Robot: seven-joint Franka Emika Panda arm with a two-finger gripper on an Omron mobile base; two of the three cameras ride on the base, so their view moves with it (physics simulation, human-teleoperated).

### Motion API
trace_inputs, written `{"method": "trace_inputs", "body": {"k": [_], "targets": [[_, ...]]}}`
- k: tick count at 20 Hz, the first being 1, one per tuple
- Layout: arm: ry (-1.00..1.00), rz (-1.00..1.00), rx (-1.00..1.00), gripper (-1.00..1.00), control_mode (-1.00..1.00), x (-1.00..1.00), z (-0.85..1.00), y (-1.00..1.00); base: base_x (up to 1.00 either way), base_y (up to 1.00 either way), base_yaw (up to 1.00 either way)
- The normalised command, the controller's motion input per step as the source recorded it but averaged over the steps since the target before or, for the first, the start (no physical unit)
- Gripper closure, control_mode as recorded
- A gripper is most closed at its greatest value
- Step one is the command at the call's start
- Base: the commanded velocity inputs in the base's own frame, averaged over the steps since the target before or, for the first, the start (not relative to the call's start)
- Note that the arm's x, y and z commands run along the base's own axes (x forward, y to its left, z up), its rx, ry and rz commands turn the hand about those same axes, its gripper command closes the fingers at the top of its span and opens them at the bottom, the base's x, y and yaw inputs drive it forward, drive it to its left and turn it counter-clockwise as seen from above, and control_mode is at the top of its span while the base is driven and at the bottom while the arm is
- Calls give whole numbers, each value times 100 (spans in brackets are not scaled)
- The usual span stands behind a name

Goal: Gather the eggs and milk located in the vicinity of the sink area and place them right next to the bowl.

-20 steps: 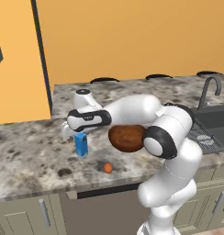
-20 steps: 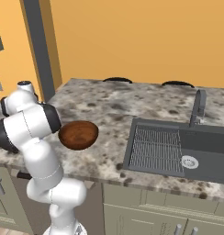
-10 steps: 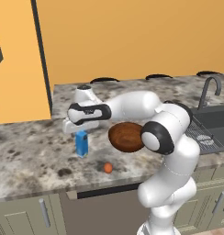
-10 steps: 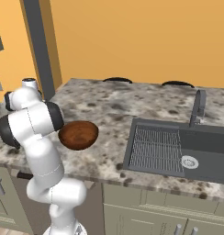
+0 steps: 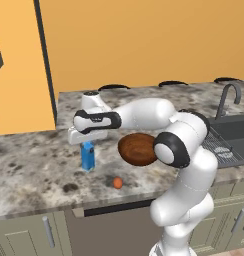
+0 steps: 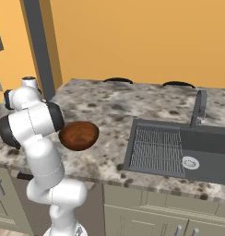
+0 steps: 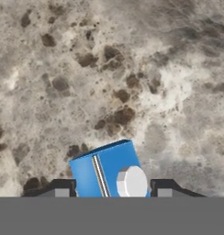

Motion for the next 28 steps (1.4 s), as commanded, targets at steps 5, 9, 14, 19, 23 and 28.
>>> {"method": "trace_inputs", "body": {"k": [5,9,14,19,23,28], "targets": [[2,0,-2,100,-100,-1,4,5,0,0,0],[0,0,-1,100,-100,13,41,0,0,0,0],[0,-4,0,100,-100,59,32,-4,0,0,0],[3,-6,-1,100,-100,38,8,-33,0,0,0],[11,0,-2,100,-100,21,0,-31,0,0,0],[3,0,0,100,-100,0,0,-52,0,0,0]]}}
